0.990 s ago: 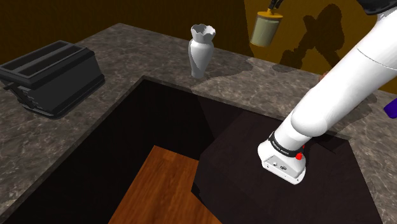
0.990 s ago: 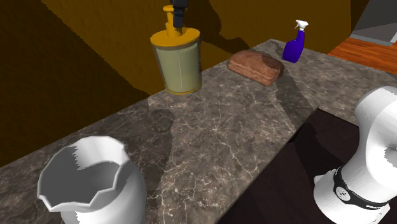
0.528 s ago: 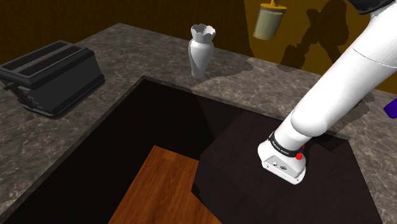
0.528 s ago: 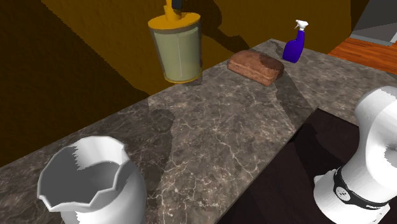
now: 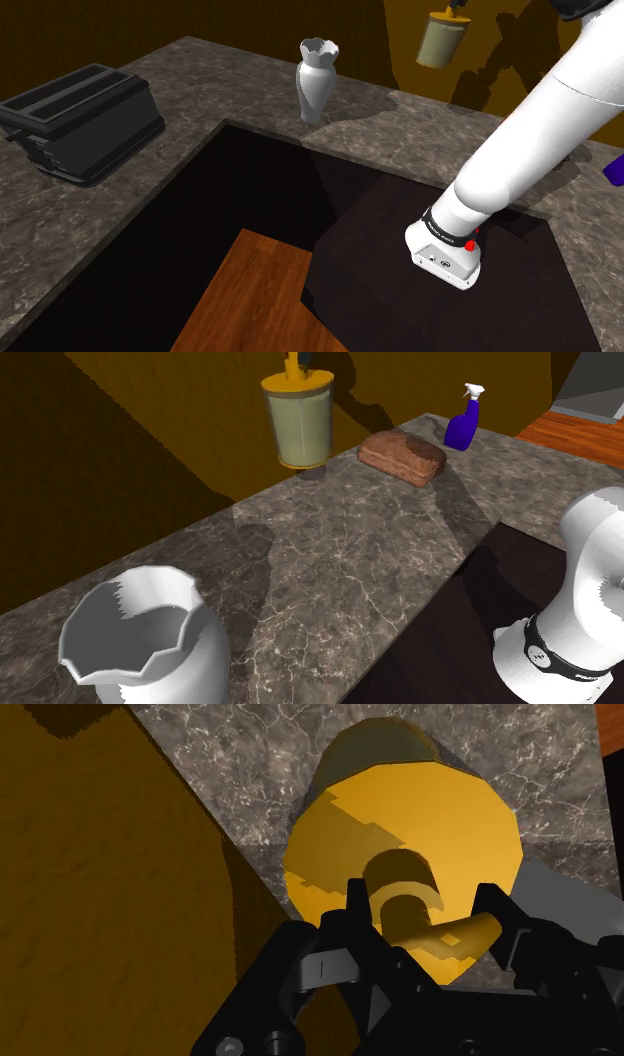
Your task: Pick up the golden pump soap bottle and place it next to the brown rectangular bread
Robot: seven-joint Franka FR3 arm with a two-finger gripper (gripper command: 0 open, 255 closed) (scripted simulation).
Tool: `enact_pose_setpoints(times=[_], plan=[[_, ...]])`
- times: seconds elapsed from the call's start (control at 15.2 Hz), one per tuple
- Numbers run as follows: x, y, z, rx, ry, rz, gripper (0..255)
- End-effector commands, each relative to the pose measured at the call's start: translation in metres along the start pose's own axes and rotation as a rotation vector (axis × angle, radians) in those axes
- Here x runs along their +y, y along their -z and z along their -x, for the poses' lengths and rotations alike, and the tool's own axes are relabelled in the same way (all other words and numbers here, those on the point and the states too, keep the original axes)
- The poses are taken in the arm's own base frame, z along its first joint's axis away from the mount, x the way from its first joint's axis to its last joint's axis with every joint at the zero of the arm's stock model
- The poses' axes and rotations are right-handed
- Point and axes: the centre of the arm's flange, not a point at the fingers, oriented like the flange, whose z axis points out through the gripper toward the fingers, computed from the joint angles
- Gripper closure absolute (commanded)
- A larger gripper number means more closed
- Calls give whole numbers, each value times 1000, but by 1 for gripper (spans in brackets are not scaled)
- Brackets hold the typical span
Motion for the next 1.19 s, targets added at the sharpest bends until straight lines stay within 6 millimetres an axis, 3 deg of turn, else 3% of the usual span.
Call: enact_pose_setpoints(times=[0.0,1.12], plan=[[17,-2,21,1,2,0,255],[178,-33,174,1,2,0,255]])
